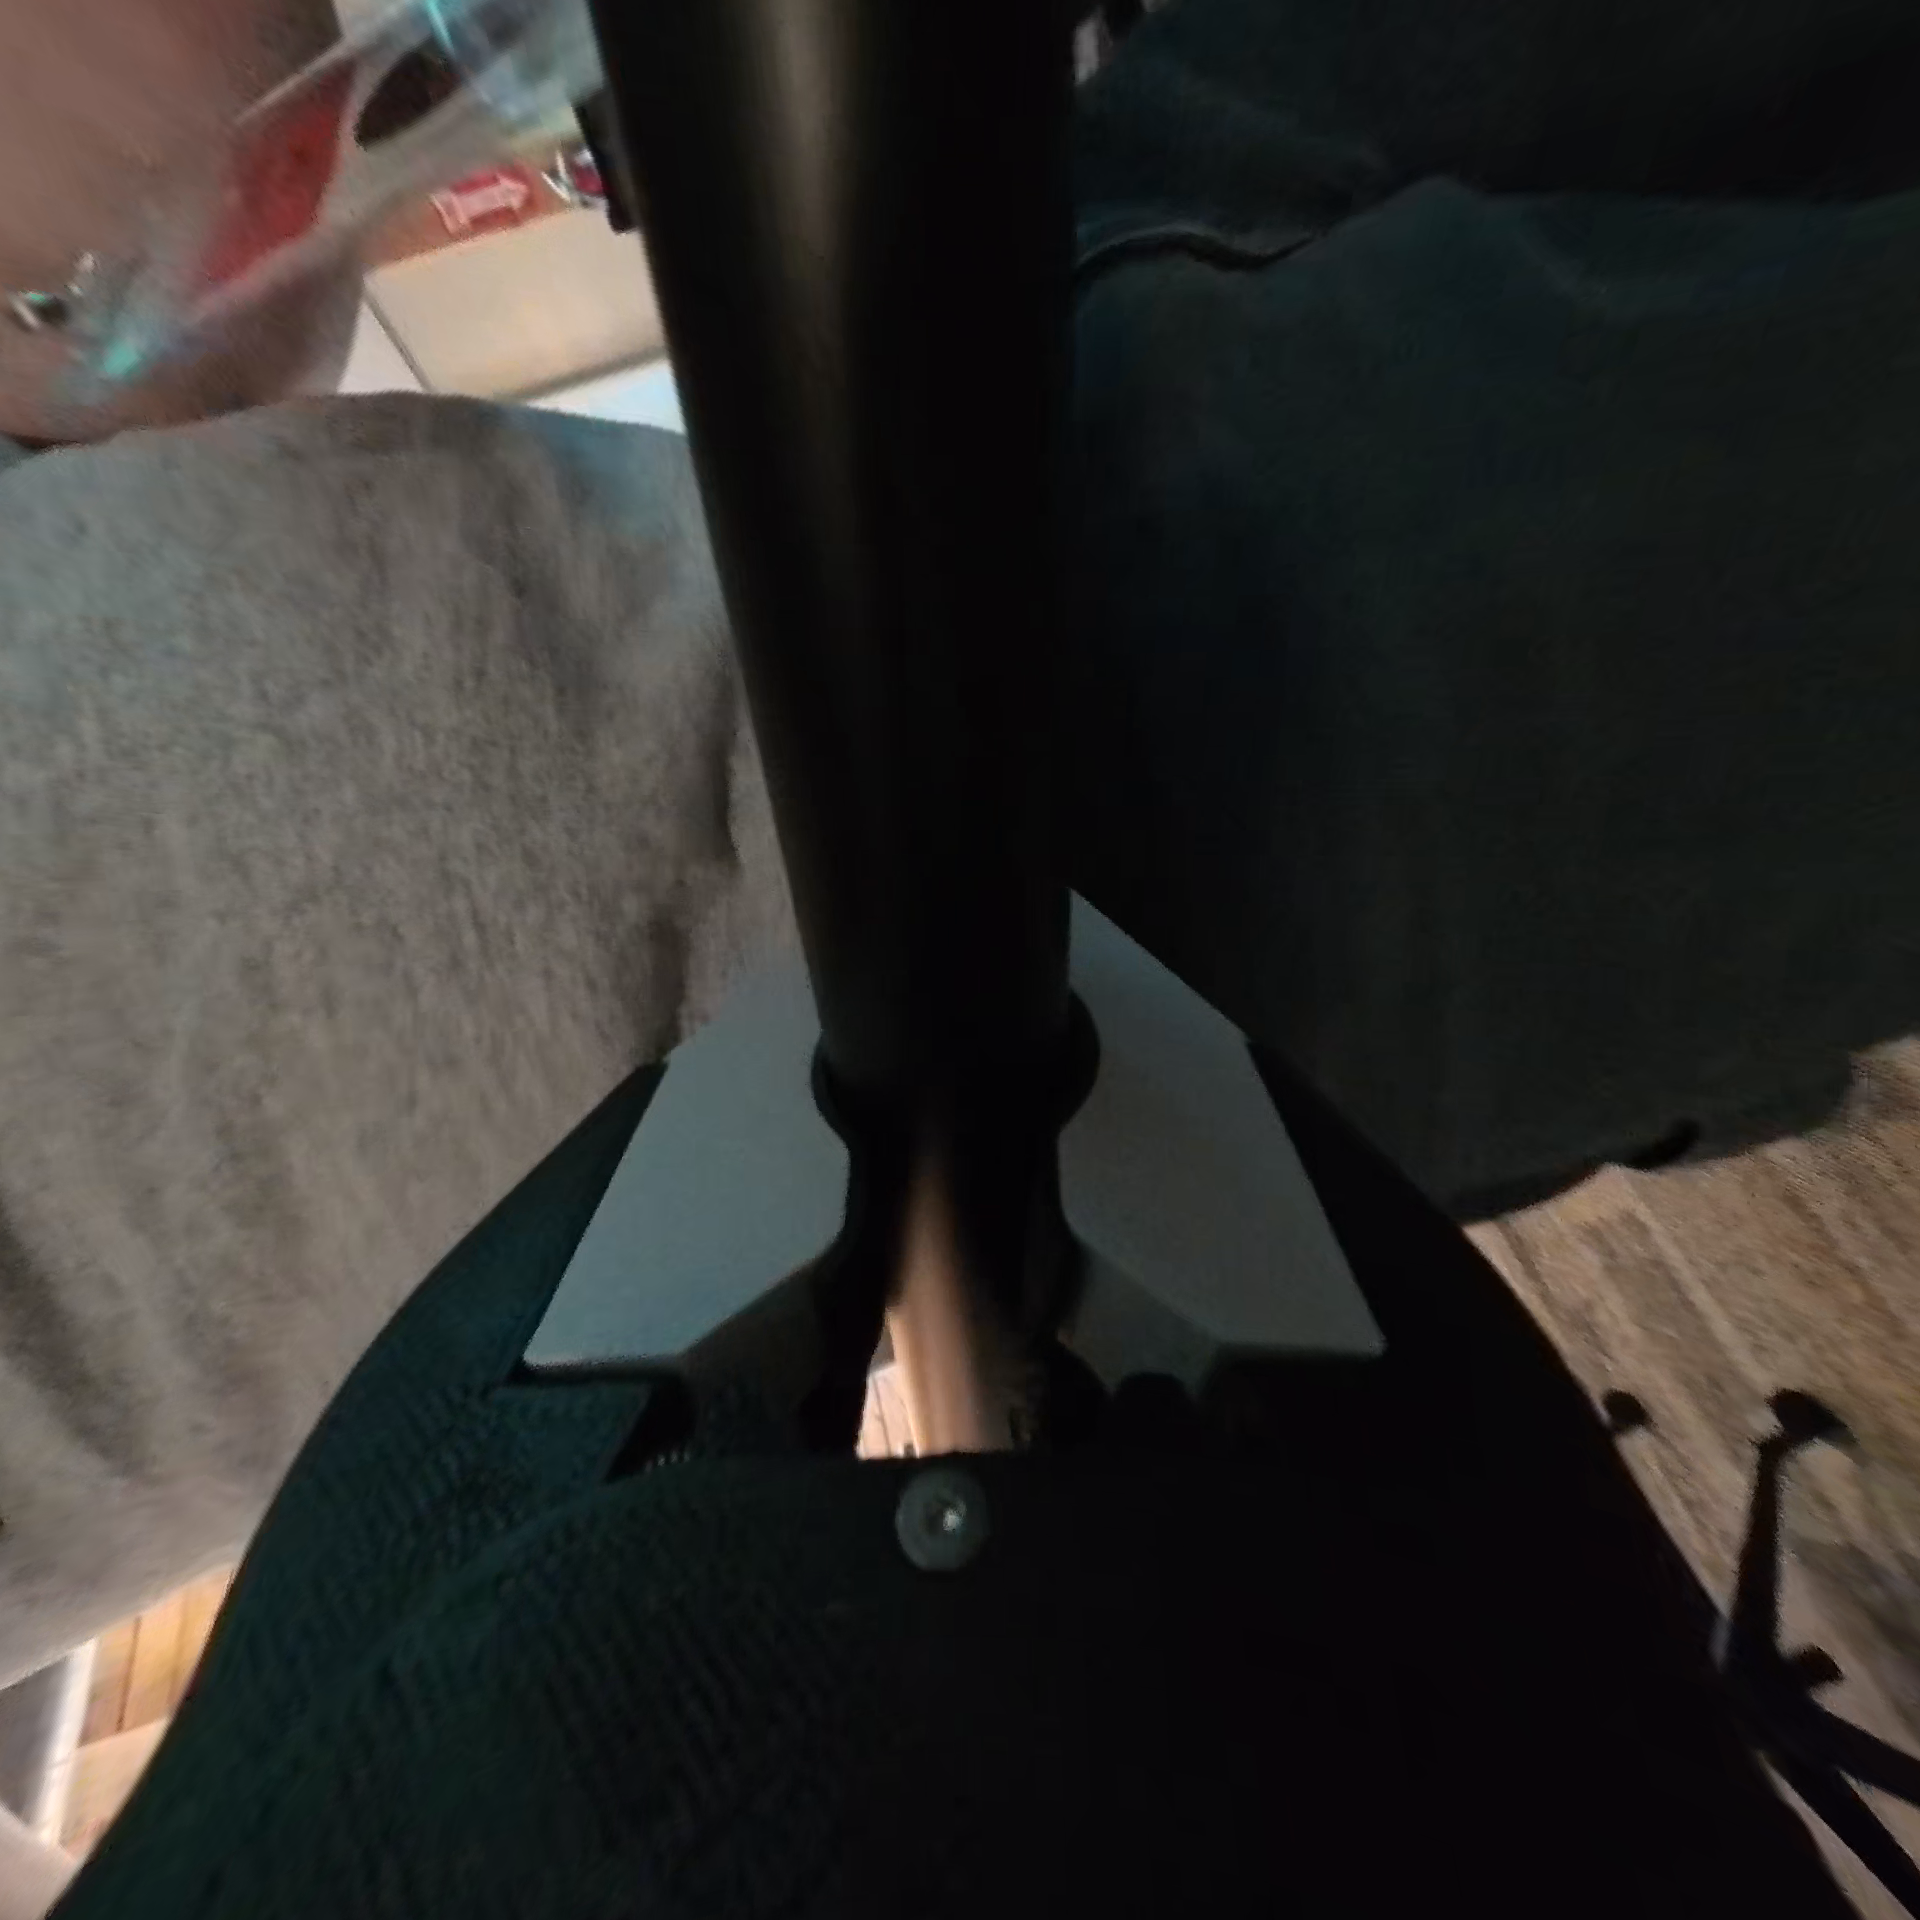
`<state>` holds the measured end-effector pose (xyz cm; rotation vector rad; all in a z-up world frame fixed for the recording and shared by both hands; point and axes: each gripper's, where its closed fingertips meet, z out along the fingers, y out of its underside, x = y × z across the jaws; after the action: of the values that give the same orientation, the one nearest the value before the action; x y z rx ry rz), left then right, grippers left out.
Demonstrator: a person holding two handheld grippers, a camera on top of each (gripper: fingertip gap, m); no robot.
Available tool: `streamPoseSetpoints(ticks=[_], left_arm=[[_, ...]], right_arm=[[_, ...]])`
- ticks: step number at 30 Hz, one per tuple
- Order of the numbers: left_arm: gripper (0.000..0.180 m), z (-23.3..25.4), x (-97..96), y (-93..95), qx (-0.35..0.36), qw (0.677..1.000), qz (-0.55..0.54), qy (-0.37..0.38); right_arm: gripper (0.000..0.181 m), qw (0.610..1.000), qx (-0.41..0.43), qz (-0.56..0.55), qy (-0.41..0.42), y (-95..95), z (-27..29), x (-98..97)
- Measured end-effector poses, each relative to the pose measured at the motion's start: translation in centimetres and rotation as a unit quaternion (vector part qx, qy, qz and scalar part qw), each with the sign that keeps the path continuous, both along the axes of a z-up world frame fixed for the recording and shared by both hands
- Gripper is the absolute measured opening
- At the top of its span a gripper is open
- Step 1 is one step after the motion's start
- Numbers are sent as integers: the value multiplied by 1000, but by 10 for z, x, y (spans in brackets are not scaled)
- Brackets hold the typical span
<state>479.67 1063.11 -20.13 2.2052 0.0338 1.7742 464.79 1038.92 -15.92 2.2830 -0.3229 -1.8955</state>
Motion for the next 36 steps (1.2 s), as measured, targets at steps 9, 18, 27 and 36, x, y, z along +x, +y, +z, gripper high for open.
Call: streamPoseSetpoints(ticks=[9,18,27,36], left_arm=[[16,2,26,52,-8,997,77,3],[15,-13,0,91,-39,991,127,28],[15,-30,-51,98,-53,985,152,57],[15,-36,-73,108,-42,983,166,65]], right_arm=[[24,998,2,54,-24,35,2,71],[24,998,6,65,-25,77,2,89],[25,996,-12,89,9,84,-1,57],[24,995,0,98,8,92,-12,36]])
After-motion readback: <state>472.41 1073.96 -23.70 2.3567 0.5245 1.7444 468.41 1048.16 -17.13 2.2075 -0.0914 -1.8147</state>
